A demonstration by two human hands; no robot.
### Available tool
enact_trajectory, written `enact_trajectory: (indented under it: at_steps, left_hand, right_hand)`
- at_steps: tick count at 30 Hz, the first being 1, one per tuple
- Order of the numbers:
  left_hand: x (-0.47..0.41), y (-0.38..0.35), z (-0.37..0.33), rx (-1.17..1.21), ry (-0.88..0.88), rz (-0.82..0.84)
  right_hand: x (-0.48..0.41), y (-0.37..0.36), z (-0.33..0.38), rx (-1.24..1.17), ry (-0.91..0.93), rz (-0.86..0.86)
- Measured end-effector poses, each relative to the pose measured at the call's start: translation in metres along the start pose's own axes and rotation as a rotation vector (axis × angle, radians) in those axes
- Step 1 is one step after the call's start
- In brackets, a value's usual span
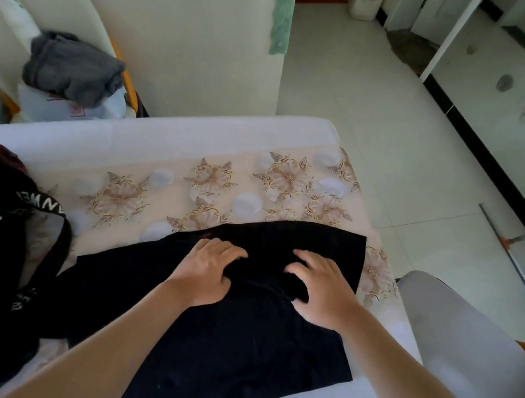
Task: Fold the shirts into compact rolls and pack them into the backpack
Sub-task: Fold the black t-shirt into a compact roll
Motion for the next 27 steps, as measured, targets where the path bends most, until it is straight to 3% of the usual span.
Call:
enact_trajectory:
  at_steps: [4,9,12,14,16,20,24,27]
  left_hand:
    - [-0.009,0.01,0.003,0.017,0.017,-0.136]
    - [-0.035,0.034,0.003,0.118,0.396,-0.33]
    - [-0.031,0.028,0.001,0.098,0.317,-0.289]
    - [-0.023,0.01,0.01,-0.024,0.266,-0.153]
    - [-0.013,-0.002,0.021,-0.102,0.285,-0.091]
    - [-0.01,-0.006,0.027,-0.273,0.295,-0.098]
    - [-0.014,0.001,0.018,-0.334,0.43,-0.147]
    - [-0.026,-0.011,-0.026,-0.197,0.102,-0.178]
  right_hand:
    - [-0.02,0.009,-0.005,-0.181,-0.235,-0.274]
    - [-0.048,0.025,-0.006,-0.107,-0.567,-0.481]
    - [-0.047,0.02,-0.004,0.022,-0.491,-0.578]
    - [-0.04,0.007,-0.001,0.081,-0.278,-0.538]
    - [-0.035,-0.008,-0.001,0.123,-0.102,-0.367]
    - [-0.029,-0.026,-0.008,0.137,-0.13,-0.064]
    - [-0.024,-0.027,-0.01,0.183,-0.179,-0.072]
    - [-0.013,-0.026,-0.013,0.12,-0.279,-0.214]
Point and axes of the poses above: each hand's wrist, its own x-axis away from the middle knuckle, its own y-axis out of the back of the hand, z = x × y, the point moved 2 cm from there along -x, towards the middle knuckle, and after that the axes turned 3 degrees about y, right-handed, at the moved point
